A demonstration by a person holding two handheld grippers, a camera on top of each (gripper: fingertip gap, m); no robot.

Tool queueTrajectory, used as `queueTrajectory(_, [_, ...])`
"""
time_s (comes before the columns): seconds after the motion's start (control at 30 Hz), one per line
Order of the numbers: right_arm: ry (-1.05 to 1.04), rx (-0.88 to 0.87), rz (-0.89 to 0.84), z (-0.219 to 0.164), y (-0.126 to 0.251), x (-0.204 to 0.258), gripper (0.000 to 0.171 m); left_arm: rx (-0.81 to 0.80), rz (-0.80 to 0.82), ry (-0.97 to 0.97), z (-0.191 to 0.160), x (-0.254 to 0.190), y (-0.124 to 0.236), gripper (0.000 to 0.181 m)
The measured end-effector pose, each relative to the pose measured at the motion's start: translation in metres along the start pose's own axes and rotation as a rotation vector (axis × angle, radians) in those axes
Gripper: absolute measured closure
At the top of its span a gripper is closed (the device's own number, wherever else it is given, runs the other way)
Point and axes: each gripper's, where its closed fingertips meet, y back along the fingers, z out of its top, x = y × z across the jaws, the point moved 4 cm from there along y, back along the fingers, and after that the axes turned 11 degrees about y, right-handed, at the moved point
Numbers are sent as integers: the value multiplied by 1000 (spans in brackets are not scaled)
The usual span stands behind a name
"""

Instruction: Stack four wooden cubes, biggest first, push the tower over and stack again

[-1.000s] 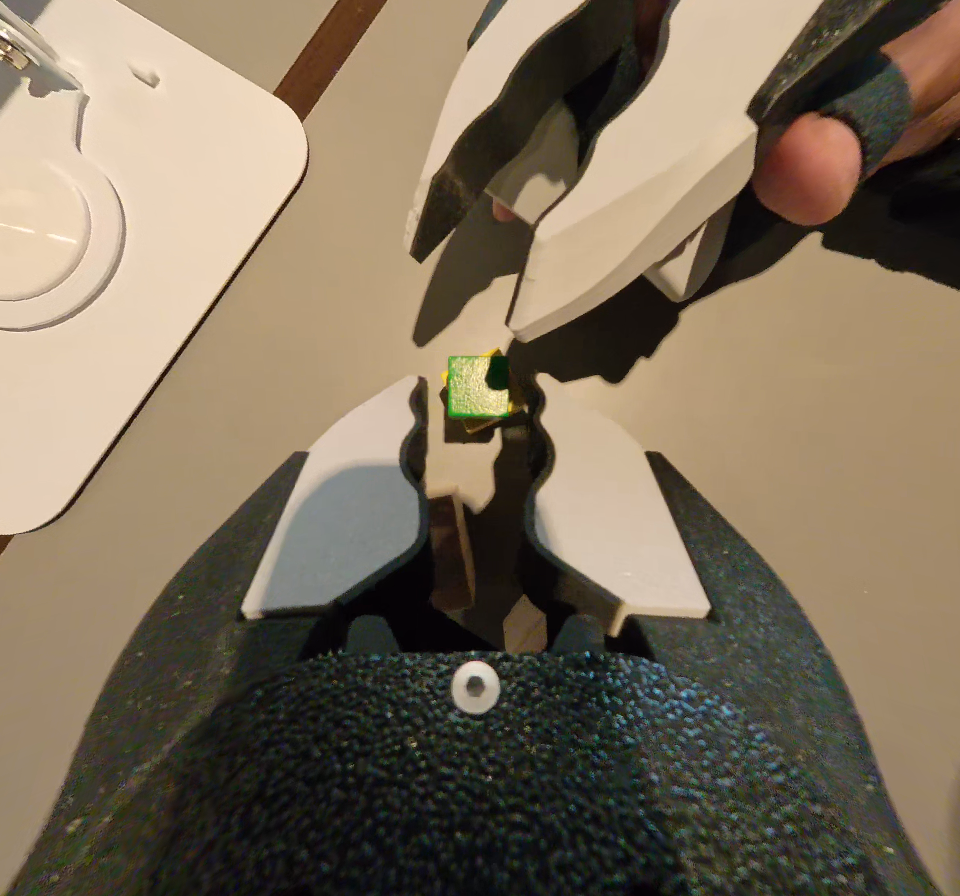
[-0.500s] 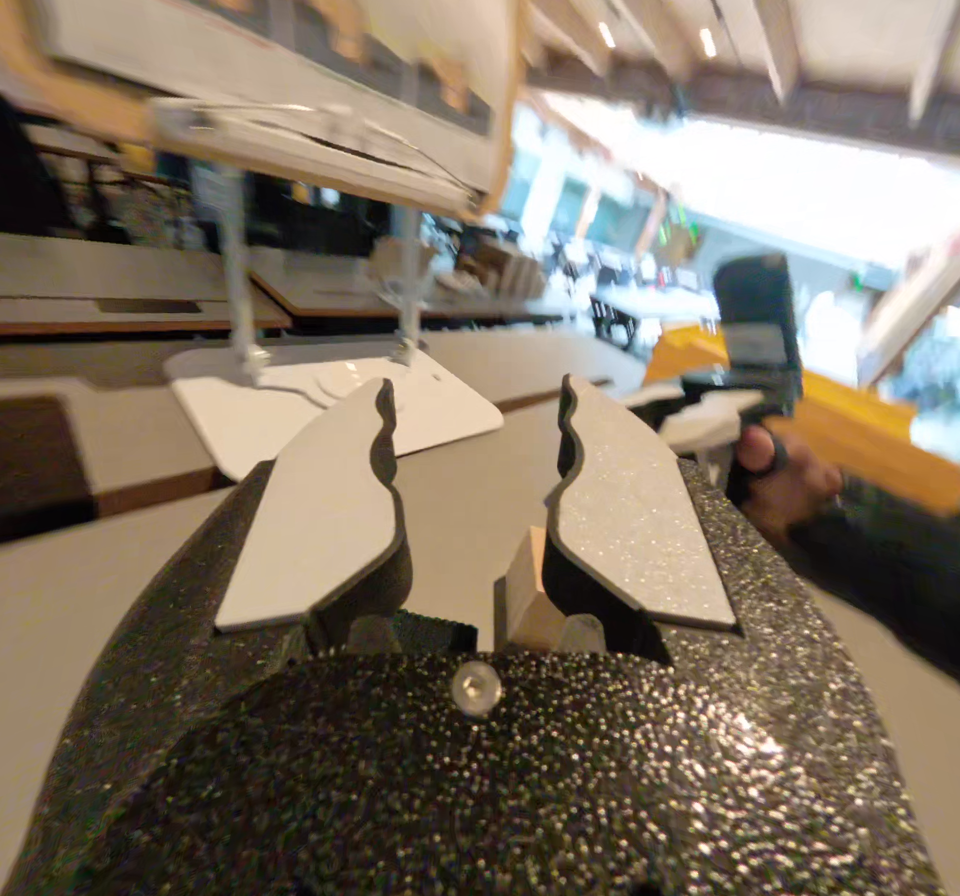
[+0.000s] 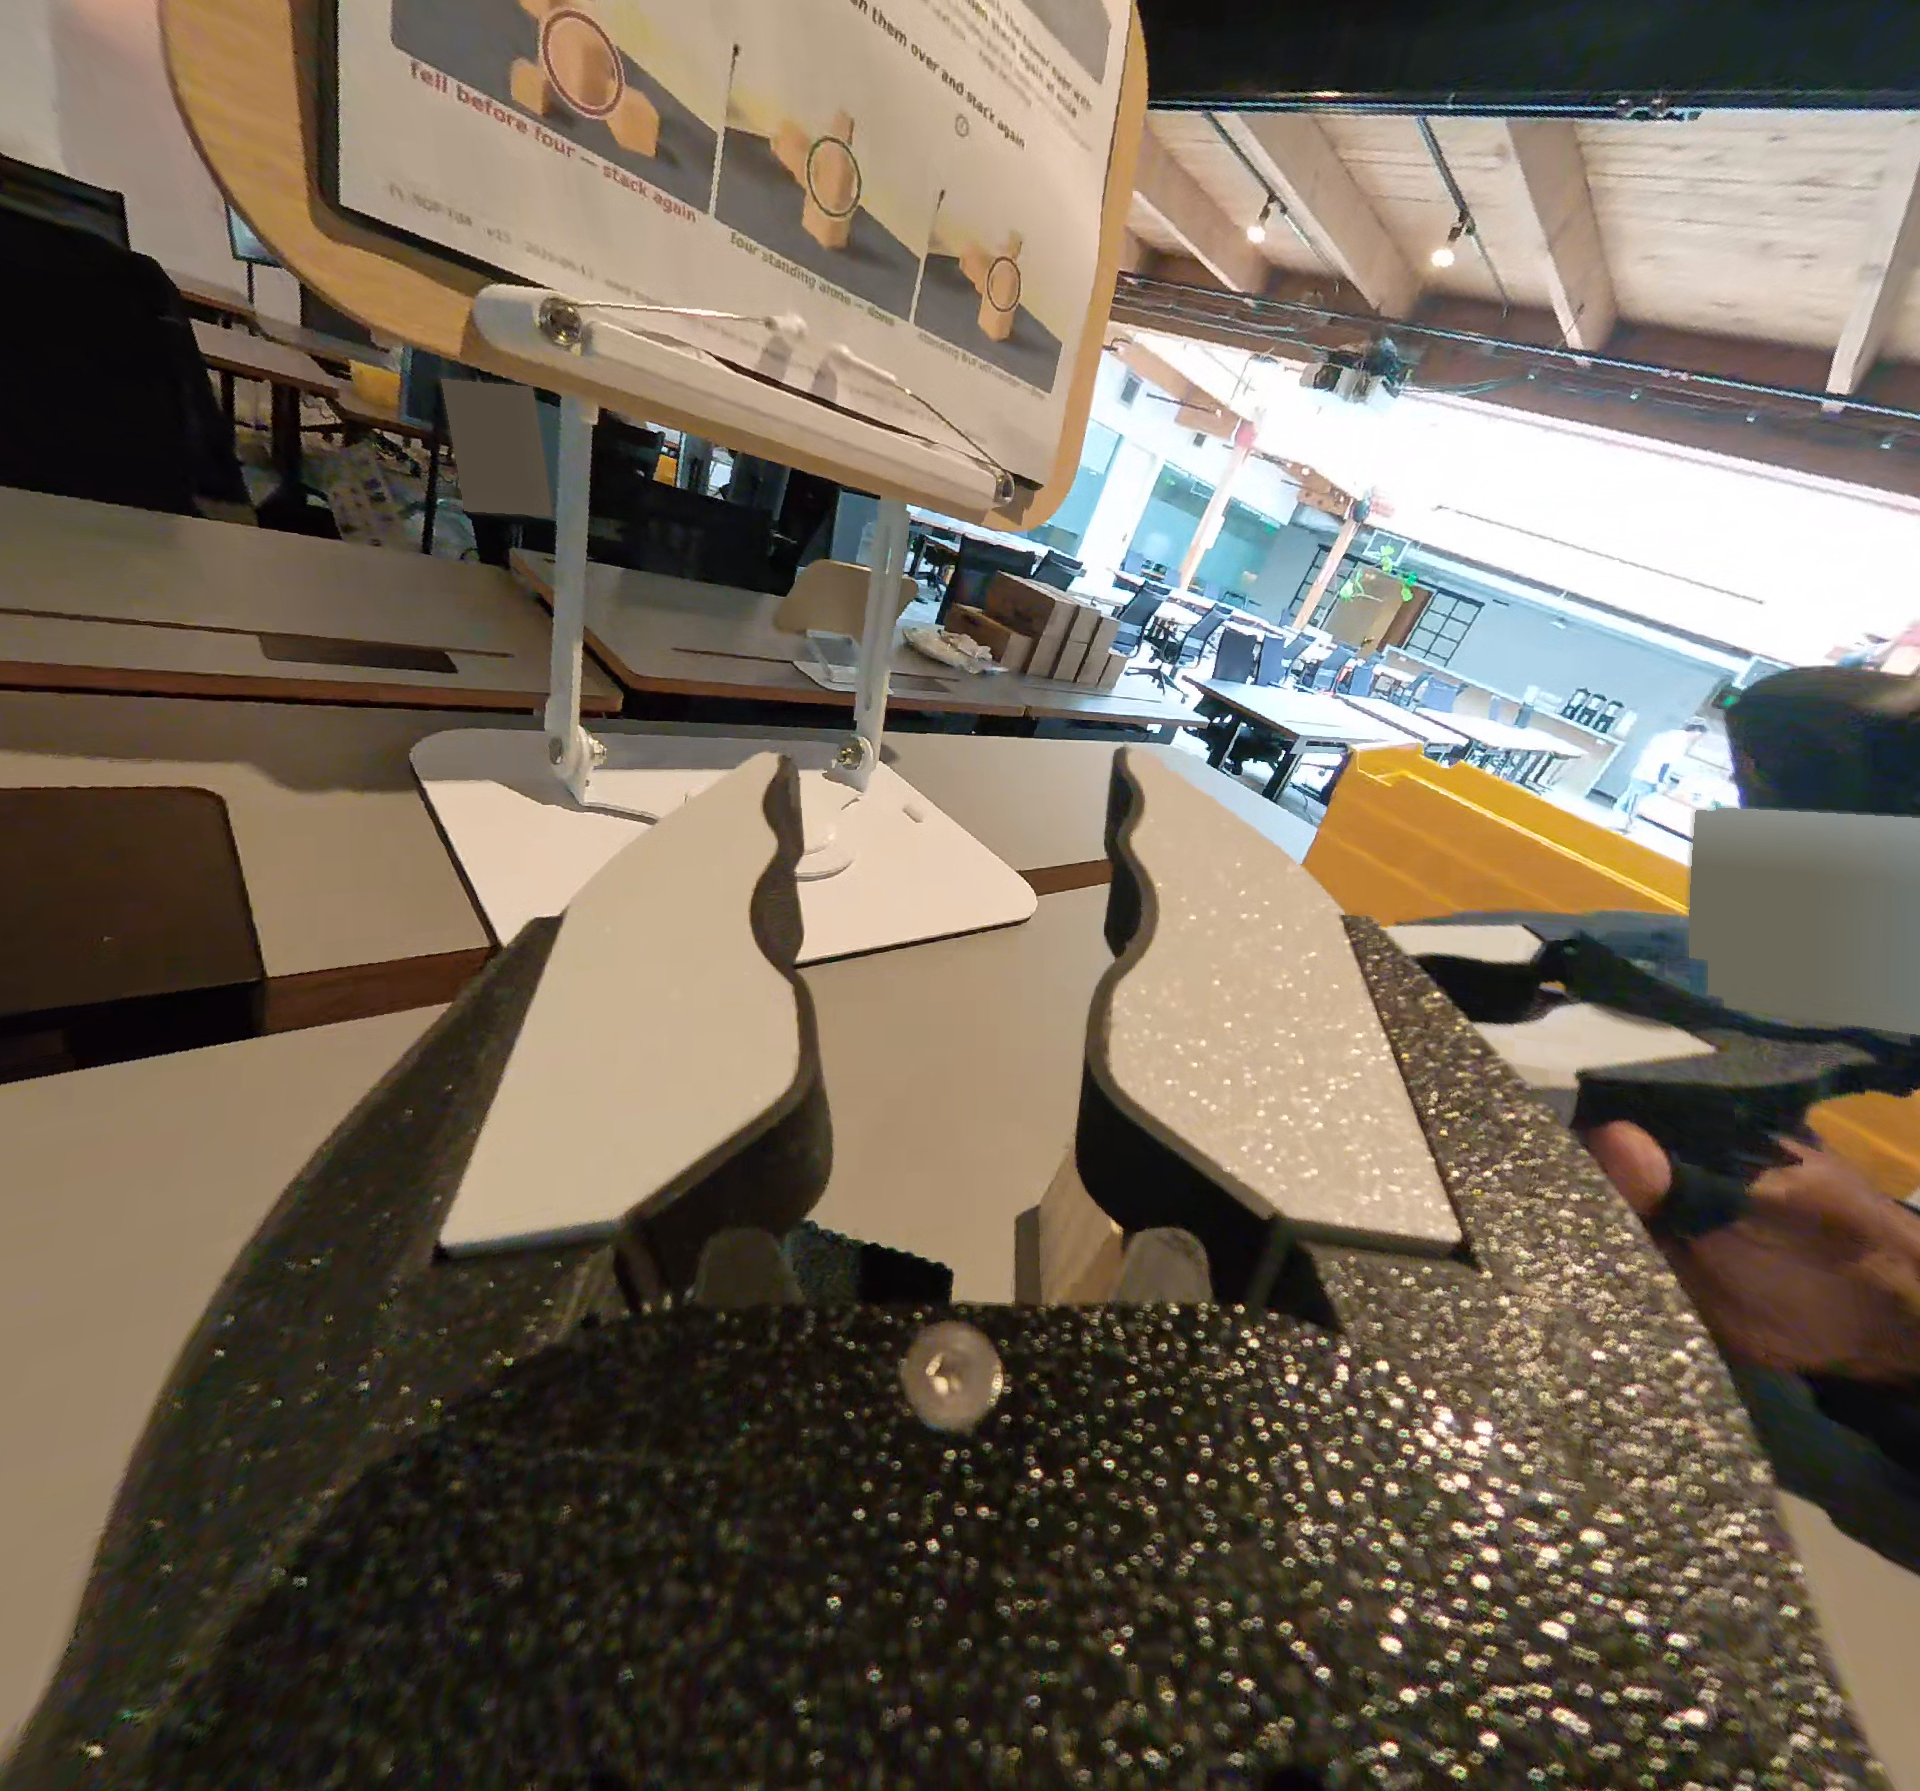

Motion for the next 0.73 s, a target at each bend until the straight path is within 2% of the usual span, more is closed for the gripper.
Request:
queueTrajectory(0.13, [81,54,-61,-3,-3,4,126,15,-3,-1,-2,0,-4,126])
queueTrajectory(0.23, [85,66,-43,-3,-5,5,130,21,2,-15,-2,-1,-5,128])
queueTrajectory(0.43, [100,86,-4,-5,-8,9,149,20,6,-10,-2,0,-5,128])
queueTrajectory(0.53, [93,87,11,-4,-9,8,149,22,7,-8,-2,0,-5,129])
queueTrajectory(0.73, [57,73,147,-5,-7,8,150,25,2,1,-2,0,-5,129])
